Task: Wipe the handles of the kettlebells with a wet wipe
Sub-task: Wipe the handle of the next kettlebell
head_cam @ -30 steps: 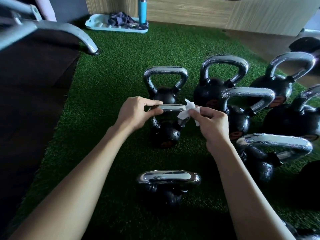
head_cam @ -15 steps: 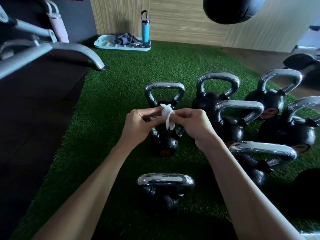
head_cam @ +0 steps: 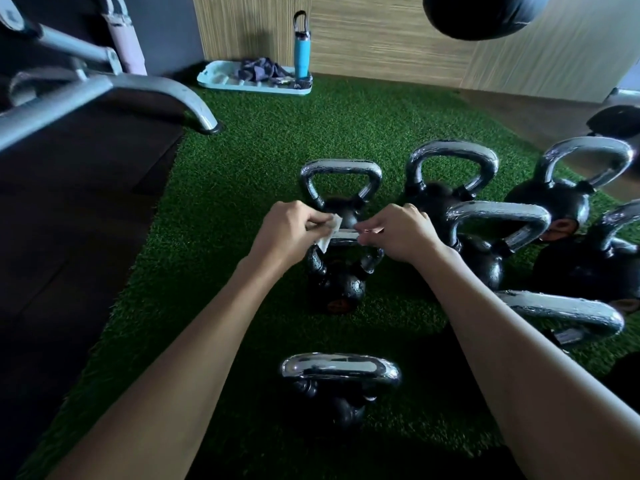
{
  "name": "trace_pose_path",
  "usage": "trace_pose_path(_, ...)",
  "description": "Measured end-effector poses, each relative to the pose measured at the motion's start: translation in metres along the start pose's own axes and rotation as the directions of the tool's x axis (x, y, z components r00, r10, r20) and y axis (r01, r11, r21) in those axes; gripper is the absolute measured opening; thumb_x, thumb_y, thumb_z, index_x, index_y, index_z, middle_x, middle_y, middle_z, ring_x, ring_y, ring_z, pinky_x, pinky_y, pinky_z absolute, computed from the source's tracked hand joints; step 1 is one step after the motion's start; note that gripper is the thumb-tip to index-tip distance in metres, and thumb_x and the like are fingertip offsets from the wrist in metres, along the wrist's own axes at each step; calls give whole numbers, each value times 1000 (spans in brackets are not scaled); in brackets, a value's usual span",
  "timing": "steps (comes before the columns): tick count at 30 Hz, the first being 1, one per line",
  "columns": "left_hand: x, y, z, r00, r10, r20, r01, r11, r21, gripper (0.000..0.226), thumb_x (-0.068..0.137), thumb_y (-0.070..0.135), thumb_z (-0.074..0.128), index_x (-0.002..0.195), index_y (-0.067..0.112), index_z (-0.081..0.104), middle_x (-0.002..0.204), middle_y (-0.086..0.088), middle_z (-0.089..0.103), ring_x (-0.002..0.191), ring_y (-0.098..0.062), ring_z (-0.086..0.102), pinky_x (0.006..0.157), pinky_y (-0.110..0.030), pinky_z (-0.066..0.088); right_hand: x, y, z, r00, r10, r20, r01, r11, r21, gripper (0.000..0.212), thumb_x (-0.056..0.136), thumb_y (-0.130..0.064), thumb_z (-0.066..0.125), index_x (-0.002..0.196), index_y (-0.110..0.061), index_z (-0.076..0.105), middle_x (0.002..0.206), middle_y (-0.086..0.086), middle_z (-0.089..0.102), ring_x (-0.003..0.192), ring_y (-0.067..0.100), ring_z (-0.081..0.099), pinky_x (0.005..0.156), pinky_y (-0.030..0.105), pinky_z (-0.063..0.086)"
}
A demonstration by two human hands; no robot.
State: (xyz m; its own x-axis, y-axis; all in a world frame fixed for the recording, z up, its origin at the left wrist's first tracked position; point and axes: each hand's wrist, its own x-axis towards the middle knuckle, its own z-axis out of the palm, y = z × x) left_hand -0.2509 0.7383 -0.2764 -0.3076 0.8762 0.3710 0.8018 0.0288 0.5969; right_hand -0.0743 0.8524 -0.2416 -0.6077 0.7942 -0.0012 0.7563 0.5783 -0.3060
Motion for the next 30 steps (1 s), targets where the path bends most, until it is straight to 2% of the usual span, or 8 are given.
trace_pose_path(4, -2, -3, -3, 998, 43, 43, -46, 995, 83, 31, 89, 50, 72, 112, 31, 78, 102, 8, 77, 78, 5, 68, 60, -1, 42, 2, 12, 5, 999, 48, 1, -48, 998, 35, 33, 81, -56, 74, 114, -50, 71, 115, -1, 73, 112, 24, 59, 97, 40, 47)
trace_pose_path(10, -24, -39, -4, 980, -191, 64, 196, 977, -87, 24, 90, 23, 76, 113, 18, 78, 107, 6, 76, 56, 19, 58, 54, -2, 41, 2, 12, 8, 999, 34, 2, -34, 994, 107, 32, 83, -50, 75, 114, -47, 71, 121, 0, 72, 116, 26, 59, 99, 42, 48)
trace_pose_path(13, -31, -38, 3, 986, -167, -29, 159, 972, -172, 23, 87, 25, 79, 110, 20, 79, 103, 6, 78, 76, 6, 70, 64, -10, 53, 2, 13, 9, 999, 32, 15, -34, 991, 128, 31, 83, -51, 75, 114, -47, 72, 122, -2, 72, 113, 24, 61, 98, 42, 49)
trace_pose_path(15, -36, -42, 10, 977, -202, -61, 183, 955, -234, 23, 88, 24, 79, 110, 20, 78, 104, 7, 77, 86, 8, 70, 75, -9, 54, 1, 14, 9, 999, 33, 15, -34, 989, 143, 30, 82, -52, 75, 112, -48, 72, 122, -3, 72, 109, 21, 63, 96, 40, 51)
trace_pose_path(17, -43, -50, 20, 957, -284, -56, 252, 912, -323, 25, 88, 24, 78, 113, 20, 77, 108, 9, 76, 94, 14, 66, 84, -5, 49, 0, 14, 10, 999, 32, 13, -34, 987, 154, 30, 82, -51, 75, 112, -47, 72, 122, -4, 72, 105, 20, 64, 94, 39, 53)
trace_pose_path(21, -57, -61, 39, 899, -436, 42, 397, 771, -497, 32, 88, 30, 77, 118, 19, 76, 113, 10, 76, 110, 1, 67, 104, -21, 48, -2, 13, 9, 999, 41, 19, -44, 984, 174, 30, 82, -50, 77, 112, -45, 73, 123, -3, 71, 99, 17, 66, 89, 35, 55)
trace_pose_path(26, -61, -55, 41, 892, -445, -84, 325, 758, -565, 25, 86, 17, 80, 111, 14, 77, 102, 5, 78, 94, -5, 74, 91, -21, 56, -2, 13, 5, 999, 20, 47, -28, 986, 163, 32, 84, -48, 76, 116, -44, 72, 126, -1, 70, 106, 16, 65, 87, 30, 53)
trace_pose_path(30, -67, -57, 53, 878, -477, -29, 402, 770, -495, 26, 86, 25, 80, 110, 15, 79, 104, 4, 79, 98, -2, 72, 92, -18, 54, -1, 13, 2, 997, 15, 72, -26, 986, 164, 33, 84, -49, 76, 116, -44, 71, 123, -2, 71, 103, 14, 64, 89, 31, 50)
